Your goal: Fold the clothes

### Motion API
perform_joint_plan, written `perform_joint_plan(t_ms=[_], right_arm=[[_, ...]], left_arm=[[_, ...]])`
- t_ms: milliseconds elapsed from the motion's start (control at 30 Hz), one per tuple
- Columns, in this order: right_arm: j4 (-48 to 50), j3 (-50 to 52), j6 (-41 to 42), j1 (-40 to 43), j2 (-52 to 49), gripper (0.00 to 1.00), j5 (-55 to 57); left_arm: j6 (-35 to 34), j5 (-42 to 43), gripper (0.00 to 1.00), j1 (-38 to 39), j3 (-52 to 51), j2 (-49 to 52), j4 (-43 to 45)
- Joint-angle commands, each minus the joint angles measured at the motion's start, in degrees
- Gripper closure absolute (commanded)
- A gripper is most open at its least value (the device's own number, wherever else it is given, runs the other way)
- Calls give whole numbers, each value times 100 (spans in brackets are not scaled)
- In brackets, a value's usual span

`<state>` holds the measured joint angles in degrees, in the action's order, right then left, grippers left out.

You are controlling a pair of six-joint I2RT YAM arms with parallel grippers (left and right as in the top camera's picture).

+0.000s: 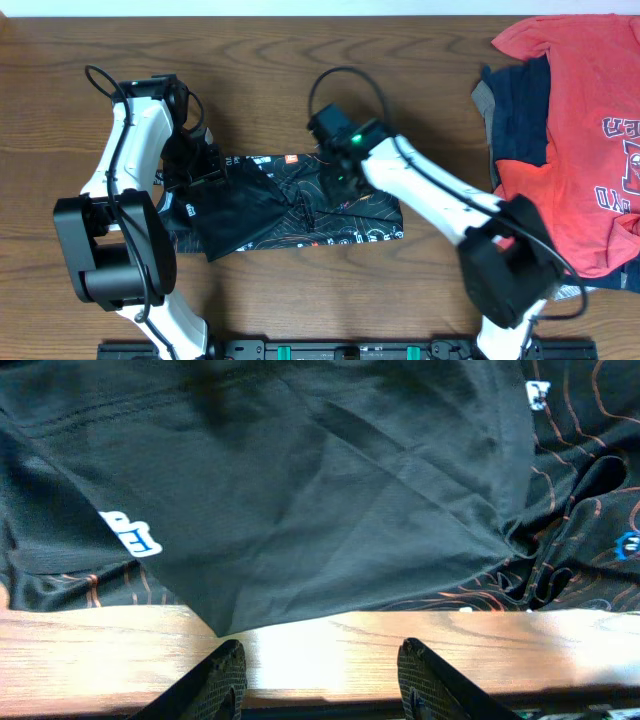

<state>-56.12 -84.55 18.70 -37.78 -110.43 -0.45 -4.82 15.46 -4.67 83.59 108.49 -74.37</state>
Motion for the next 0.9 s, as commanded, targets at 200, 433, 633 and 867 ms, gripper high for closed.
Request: perform_joint_plan(t_ms=[200,433,633,867], right_arm=[[-898,17,284,1250,627,1,470],[-1143,85,221,1808,625,1,479],[-1145,118,179,2037,625,1,483],[-1141,155,177,2127,625,1,496]], left_arm=[[26,-1338,20,-22,2,17,90],[260,-1462,14,-254,-28,20,592],[940,-1462,14,-472,-286,20,960],[1325,-1440,14,-785,-693,68,1456]])
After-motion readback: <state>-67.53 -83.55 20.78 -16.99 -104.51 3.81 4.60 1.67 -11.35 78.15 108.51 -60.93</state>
